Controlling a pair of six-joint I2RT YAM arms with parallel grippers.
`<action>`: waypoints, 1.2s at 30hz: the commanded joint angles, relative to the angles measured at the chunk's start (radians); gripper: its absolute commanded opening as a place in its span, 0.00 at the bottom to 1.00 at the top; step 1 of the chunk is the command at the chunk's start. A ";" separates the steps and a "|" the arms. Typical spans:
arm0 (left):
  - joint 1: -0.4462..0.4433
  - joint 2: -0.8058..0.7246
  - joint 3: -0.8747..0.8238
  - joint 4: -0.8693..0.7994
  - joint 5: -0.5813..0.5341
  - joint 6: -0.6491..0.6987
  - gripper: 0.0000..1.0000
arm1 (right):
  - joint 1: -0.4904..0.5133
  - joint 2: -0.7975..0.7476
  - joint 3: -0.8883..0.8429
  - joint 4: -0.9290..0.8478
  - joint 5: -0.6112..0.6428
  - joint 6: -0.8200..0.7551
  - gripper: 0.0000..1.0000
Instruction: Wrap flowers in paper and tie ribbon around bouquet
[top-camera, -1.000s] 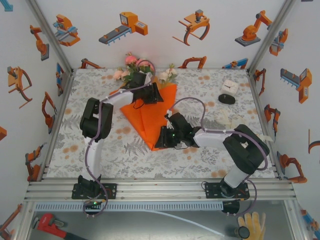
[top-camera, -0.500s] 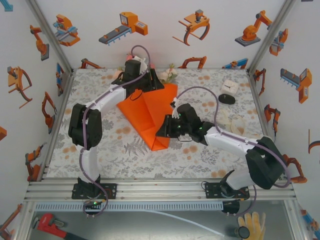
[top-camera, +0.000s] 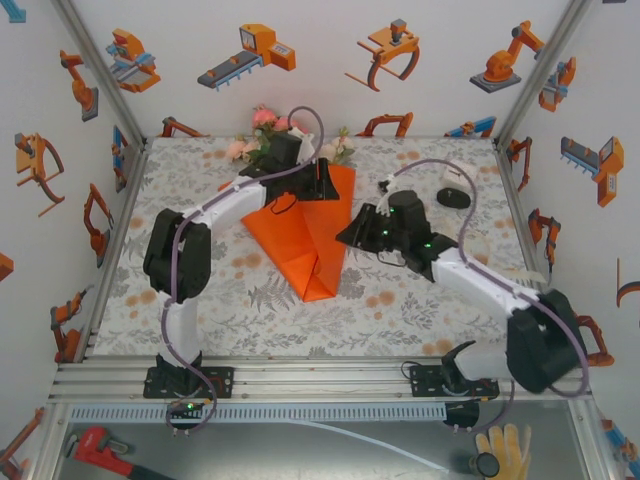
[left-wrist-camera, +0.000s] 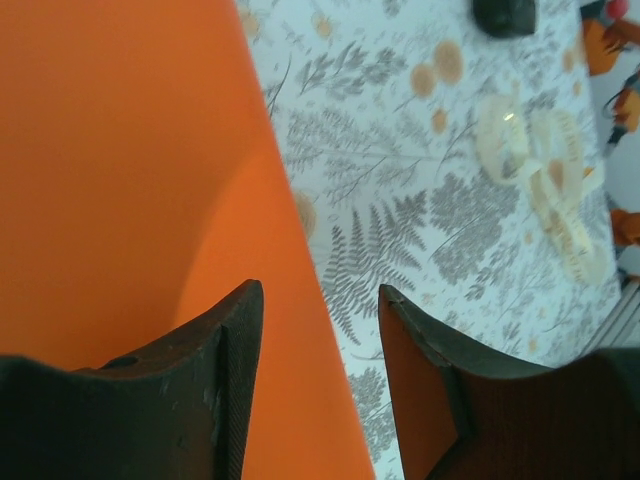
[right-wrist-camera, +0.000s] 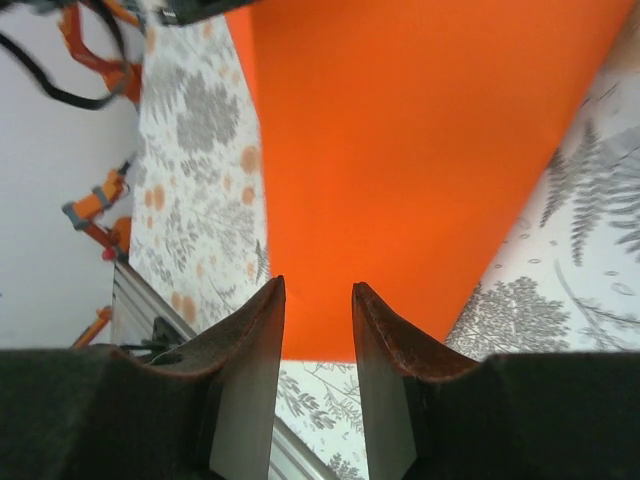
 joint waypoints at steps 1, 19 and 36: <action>0.033 -0.019 -0.064 -0.027 -0.072 0.056 0.49 | 0.089 0.138 0.036 0.046 -0.093 0.008 0.35; 0.014 -0.415 -0.561 0.319 0.018 -0.103 0.46 | 0.180 0.374 -0.065 0.275 -0.139 0.061 0.34; -0.081 -0.499 -0.851 0.243 -0.119 -0.342 0.12 | 0.169 0.368 -0.050 0.266 -0.099 0.098 0.34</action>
